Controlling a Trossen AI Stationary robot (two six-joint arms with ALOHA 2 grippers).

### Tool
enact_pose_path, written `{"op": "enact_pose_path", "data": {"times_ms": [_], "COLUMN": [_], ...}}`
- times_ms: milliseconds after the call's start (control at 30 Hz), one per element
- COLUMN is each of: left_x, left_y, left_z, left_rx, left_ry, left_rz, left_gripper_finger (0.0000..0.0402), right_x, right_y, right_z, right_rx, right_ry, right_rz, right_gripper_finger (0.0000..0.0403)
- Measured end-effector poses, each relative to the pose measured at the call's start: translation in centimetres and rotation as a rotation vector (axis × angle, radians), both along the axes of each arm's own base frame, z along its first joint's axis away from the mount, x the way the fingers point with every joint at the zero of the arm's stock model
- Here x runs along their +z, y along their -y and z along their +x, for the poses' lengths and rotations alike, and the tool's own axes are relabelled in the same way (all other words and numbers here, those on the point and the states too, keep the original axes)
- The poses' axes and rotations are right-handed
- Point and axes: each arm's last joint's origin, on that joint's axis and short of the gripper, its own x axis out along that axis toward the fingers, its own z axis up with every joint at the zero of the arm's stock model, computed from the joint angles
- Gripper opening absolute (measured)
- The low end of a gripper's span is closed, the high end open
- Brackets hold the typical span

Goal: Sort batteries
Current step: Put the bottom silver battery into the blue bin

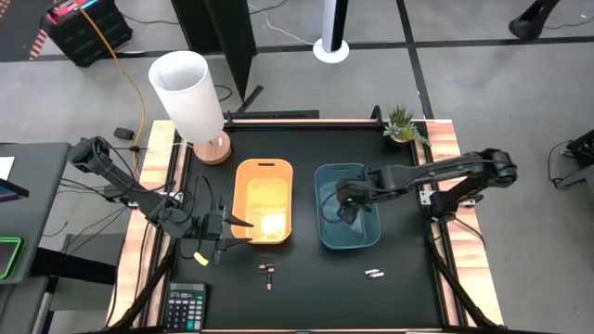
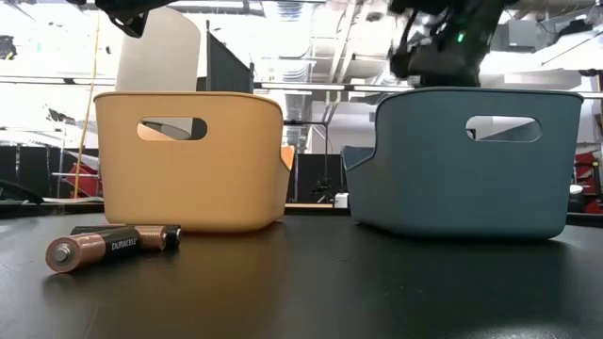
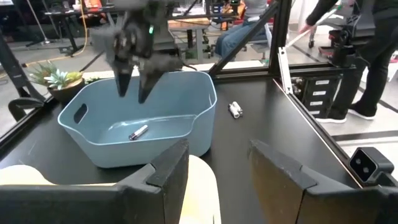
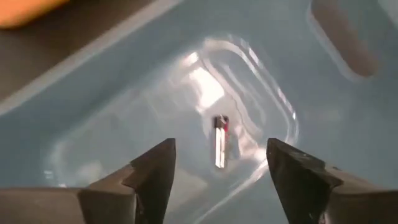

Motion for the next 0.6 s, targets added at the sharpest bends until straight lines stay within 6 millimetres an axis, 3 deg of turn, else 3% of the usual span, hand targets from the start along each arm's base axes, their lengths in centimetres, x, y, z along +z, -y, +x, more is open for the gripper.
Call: {"op": "enact_pose_path", "data": {"times_ms": [267,433,600], "left_x": [0.0,-0.1,-0.1], "left_y": [0.0,0.0,0.0], "left_z": [0.0,0.0,0.0], "left_rx": [-0.001,-0.001,-0.005], "left_ry": [0.000,-0.010,-0.014], "left_rz": [0.002,0.010,0.011], "left_gripper_finger": [0.0158,0.0158,0.0158], "right_x": [4.5,4.5,3.0], "right_y": [-5.2,-9.8,-14.0], "right_z": [-3.3,-5.3,-7.5], "right_rx": [0.244,0.365,0.367], "right_ry": [0.223,0.231,0.149], "right_rz": [0.003,0.053,0.131], "right_gripper_finger": [0.0274,0.0274,0.0270]}}
